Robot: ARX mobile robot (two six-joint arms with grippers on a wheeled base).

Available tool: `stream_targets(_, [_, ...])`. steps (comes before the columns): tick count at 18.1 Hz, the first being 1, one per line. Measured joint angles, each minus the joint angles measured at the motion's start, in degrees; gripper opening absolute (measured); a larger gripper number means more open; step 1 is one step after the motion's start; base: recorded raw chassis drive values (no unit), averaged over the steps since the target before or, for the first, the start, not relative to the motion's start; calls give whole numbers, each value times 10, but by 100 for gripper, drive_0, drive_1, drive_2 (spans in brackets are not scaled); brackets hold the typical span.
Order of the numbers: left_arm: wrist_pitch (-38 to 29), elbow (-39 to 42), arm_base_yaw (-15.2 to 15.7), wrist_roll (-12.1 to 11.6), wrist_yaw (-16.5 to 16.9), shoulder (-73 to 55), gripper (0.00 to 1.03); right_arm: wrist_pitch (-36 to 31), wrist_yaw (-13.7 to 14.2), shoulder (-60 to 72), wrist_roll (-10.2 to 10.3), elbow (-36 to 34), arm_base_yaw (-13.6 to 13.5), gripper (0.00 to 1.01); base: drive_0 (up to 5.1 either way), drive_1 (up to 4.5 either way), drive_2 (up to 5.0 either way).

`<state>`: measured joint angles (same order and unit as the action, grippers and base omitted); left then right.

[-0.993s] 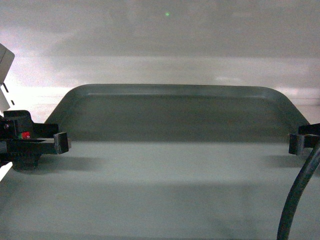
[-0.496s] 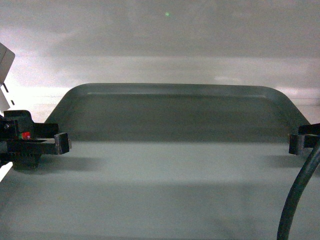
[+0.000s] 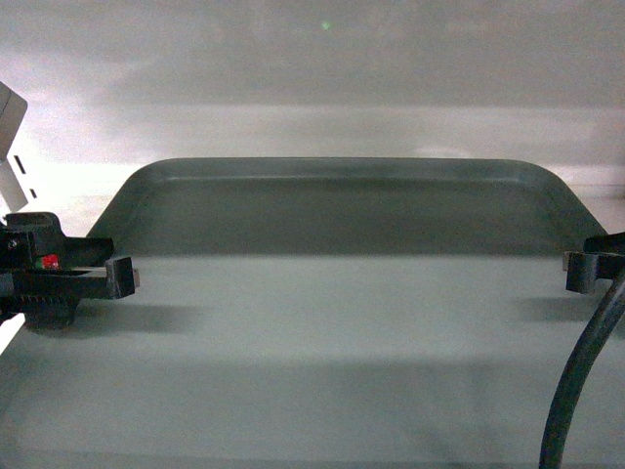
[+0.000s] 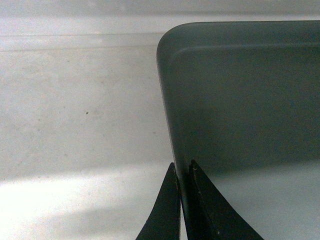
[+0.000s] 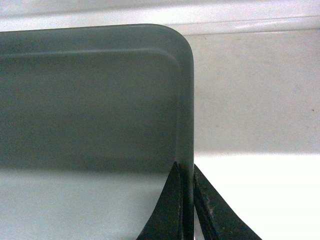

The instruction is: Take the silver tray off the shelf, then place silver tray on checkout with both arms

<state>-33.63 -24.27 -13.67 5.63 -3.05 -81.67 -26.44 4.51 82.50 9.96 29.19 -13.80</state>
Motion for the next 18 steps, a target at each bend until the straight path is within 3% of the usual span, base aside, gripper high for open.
stream_targets(5, [2,0,0,0,0,0,3,3,0,0,-1,0,0,3,0,0,0])
stream_targets(18, [0,1,0,0,0,2,3,-1,-1,-3,-4,1,3,3,10,-409,430])
